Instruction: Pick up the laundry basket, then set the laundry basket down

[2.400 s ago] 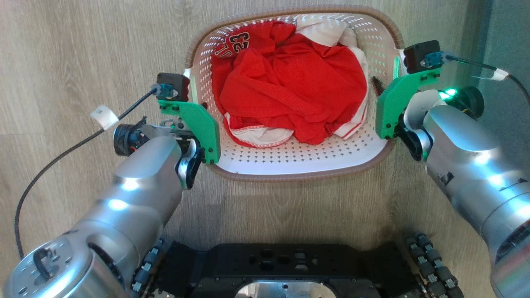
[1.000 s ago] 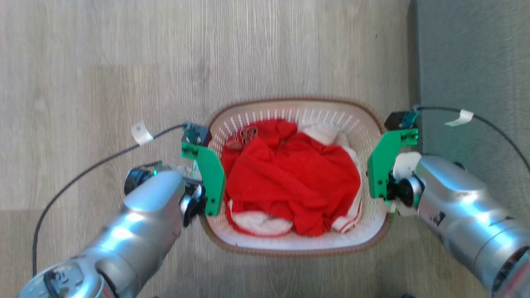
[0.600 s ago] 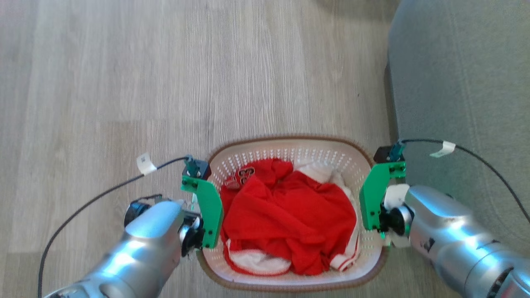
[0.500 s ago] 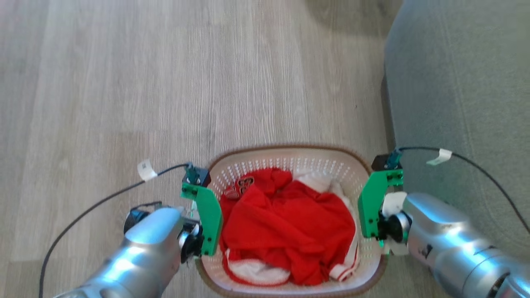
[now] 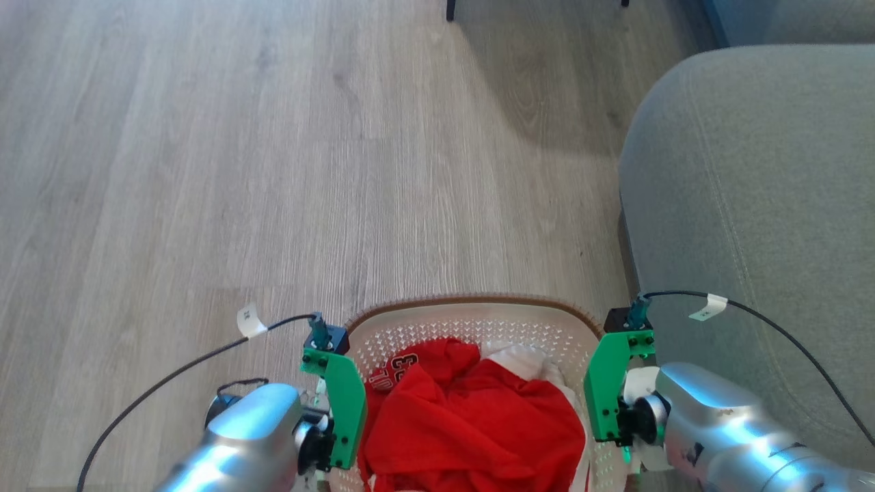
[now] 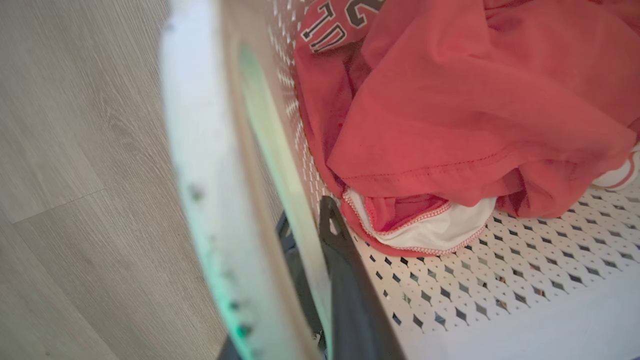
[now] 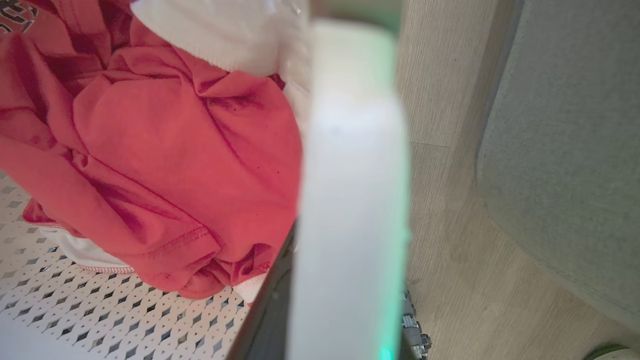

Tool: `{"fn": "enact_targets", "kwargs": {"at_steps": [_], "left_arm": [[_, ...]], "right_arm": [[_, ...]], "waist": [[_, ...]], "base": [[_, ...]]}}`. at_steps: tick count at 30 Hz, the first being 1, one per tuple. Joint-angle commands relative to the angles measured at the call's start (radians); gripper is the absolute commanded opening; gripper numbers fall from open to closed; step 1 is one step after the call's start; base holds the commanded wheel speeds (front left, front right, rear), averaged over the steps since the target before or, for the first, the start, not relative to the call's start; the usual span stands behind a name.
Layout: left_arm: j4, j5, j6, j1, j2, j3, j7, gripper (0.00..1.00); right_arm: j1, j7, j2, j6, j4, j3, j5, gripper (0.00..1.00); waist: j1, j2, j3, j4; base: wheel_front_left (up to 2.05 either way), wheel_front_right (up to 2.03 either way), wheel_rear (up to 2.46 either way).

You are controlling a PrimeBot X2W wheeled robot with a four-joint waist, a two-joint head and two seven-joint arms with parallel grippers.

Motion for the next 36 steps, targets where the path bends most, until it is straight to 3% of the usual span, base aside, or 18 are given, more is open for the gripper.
{"fn": "enact_targets", "kwargs": {"at_steps": [1, 36], "left_arm": [[-0.034, 0.021, -0.024, -0.029, 0.007, -0.004, 0.010, 0.00], [-0.031, -0.016, -0.024, -0.020, 0.020, -0.004, 0.057, 0.00]], "right_arm": [[-0.012, 0.001, 0.027, 0.008, -0.028, 0.019, -0.010, 0.00], [-0.012, 0.019, 0.050, 0.008, -0.009, 0.036, 0.030, 0.00]], "waist": [[0.0001, -0.0001, -0.017, 0.005], [0.0001, -0.0001, -0.059, 0.017]], "base": [[0.00, 0.00, 0.00], [0.00, 0.00, 0.00]]}}
